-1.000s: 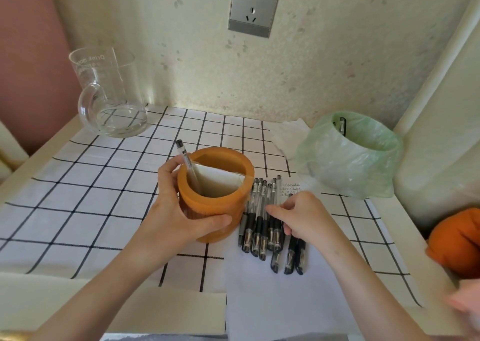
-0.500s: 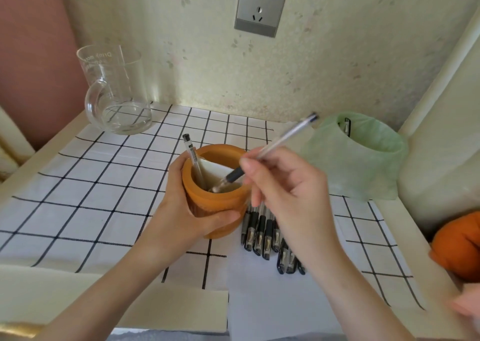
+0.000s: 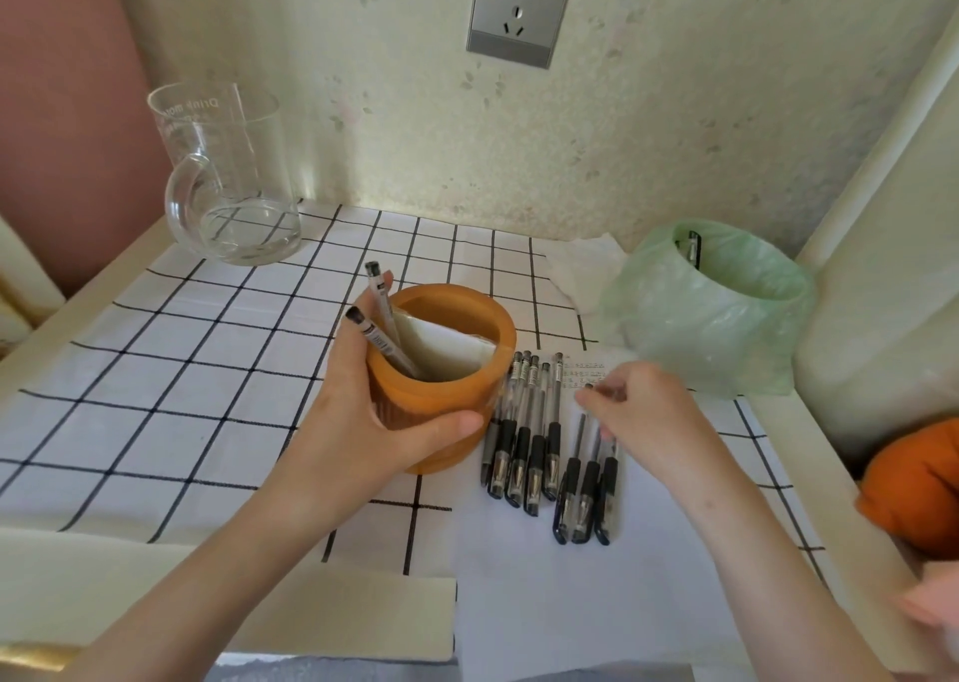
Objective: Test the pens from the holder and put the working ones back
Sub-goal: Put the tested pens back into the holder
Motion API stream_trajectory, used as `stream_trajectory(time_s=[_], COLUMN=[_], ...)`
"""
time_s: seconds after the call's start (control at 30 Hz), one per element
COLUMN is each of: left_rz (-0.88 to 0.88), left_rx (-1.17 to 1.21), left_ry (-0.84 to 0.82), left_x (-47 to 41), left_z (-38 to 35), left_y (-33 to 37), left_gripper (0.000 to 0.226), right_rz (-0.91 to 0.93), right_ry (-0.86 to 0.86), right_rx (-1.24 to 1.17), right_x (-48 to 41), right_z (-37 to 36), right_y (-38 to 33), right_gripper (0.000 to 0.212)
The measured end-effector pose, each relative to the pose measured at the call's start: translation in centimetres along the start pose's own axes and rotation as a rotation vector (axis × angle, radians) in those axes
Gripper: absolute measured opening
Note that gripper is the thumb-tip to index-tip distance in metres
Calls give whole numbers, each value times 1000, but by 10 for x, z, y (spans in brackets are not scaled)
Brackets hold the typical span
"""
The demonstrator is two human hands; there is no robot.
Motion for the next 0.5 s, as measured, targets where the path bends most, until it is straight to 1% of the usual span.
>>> stream_trajectory(time_s=[0.1, 0.2, 0.3, 0.37, 0.43, 0.5], left_rz=[-17, 27, 30, 25, 24, 8], left_rx=[-27, 35, 20, -26, -60, -62], left_ry=[-1, 10, 7, 19, 42, 54], left_x=[-1, -2, -2, -1, -1, -2], left_z=[0, 2, 2, 1, 2, 4], left_y=[3, 0, 1, 2, 1, 0], left_gripper=[92, 82, 85, 87, 89, 94], right_rz=[-7, -16, 2, -23, -42, -16], right_ry=[-40, 7, 26, 13, -24, -33], right_rx=[27, 57, 47, 0, -99, -205], right_x=[1, 2, -1, -4, -8, -9], right_z=[-16, -23, -27, -29, -28, -22], right_y=[-2, -7, -8, -5, -2, -5], right_gripper=[30, 36, 34, 34, 37, 25])
Point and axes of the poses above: each hand's wrist, its own x-axis away from the middle knuckle, its own z-axis out of the back of the hand, y = z × x, the point moved 7 cm from there along -x, towards the middle knuckle, and after that the axes turned 10 degrees about -z, right-handed, at the moved point
